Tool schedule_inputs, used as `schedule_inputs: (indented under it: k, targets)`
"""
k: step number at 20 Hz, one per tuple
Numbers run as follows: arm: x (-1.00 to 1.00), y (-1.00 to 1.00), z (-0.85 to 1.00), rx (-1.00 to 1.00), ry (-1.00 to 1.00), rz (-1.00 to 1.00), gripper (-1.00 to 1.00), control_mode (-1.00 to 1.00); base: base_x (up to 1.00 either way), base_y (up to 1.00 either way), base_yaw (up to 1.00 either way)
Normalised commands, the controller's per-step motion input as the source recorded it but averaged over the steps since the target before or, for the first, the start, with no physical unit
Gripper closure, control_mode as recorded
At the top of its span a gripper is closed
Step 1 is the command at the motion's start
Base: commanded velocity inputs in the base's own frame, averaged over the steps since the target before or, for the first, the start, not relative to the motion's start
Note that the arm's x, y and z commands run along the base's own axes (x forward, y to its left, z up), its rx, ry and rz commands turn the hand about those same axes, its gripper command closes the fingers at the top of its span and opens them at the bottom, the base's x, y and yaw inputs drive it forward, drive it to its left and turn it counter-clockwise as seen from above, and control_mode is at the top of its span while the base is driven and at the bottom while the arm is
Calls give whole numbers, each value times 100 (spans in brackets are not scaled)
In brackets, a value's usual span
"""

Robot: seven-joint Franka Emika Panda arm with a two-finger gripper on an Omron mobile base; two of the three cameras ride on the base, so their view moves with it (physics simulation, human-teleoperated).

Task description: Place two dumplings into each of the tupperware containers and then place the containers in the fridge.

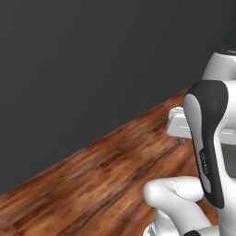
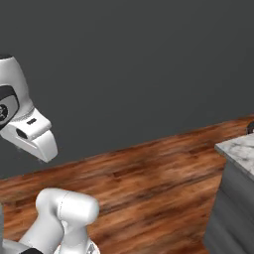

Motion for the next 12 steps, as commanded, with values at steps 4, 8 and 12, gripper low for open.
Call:
schedule_inputs:
  k: [4, 8, 12]
  targets:
    - [0, 0, 0, 0, 0, 0, -100, 100, 100, 100, -54]
    - [0, 0, 0, 0, 0, 0, -100, 100, 97, 95, -59]
    - [0, 0, 0, 0, 0, 0, -100, 100, 83, 86, -65]
